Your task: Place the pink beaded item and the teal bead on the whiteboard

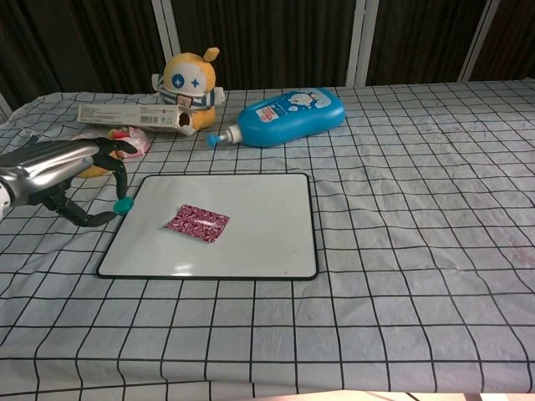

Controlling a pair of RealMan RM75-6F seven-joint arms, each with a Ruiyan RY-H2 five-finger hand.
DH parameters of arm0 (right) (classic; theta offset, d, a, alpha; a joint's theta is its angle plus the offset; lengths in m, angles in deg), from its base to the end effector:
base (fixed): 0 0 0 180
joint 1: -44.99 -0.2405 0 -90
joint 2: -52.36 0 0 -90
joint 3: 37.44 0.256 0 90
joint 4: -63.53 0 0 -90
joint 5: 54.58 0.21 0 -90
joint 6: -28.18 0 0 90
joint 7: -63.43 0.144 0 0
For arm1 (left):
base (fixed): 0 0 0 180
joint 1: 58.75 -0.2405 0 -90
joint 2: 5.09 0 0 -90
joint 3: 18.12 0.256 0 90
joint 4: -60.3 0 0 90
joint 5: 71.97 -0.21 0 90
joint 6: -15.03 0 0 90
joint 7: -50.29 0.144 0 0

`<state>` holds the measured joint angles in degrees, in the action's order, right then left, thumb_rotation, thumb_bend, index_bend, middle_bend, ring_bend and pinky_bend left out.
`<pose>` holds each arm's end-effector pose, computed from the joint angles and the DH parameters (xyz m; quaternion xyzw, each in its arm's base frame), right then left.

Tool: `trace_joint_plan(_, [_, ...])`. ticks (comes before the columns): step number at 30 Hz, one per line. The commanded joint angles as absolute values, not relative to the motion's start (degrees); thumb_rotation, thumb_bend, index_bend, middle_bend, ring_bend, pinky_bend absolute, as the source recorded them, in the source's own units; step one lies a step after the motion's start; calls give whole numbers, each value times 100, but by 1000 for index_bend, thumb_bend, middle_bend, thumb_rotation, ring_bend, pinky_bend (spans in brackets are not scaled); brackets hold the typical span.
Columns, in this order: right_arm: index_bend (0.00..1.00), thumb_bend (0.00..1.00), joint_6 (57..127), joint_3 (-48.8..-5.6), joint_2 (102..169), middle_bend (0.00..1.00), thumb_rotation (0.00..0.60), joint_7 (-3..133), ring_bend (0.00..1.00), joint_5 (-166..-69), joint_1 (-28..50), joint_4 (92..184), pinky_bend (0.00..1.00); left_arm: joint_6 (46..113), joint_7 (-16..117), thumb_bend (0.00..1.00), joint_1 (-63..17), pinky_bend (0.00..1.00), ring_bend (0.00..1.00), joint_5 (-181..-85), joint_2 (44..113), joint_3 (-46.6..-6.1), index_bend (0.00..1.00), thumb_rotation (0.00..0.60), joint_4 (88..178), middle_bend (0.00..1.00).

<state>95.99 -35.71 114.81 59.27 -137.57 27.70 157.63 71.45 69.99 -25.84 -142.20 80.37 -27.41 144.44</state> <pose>-0.2879 -0.2365 0.1265 0.6953 -0.3936 0.3211 0.5085 -0.2047 0.3198 0.0051 -0.7364 -0.3711 -0.3366 0.4545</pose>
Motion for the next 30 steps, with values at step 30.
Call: trace_joint_plan(30, [0, 237, 9674, -3508, 11203, 0, 600, 6396, 0, -13692, 2872, 15770, 0, 6585, 7526, 330, -1547, 72, 0, -13227, 9267, -2904, 380, 600, 13547, 70])
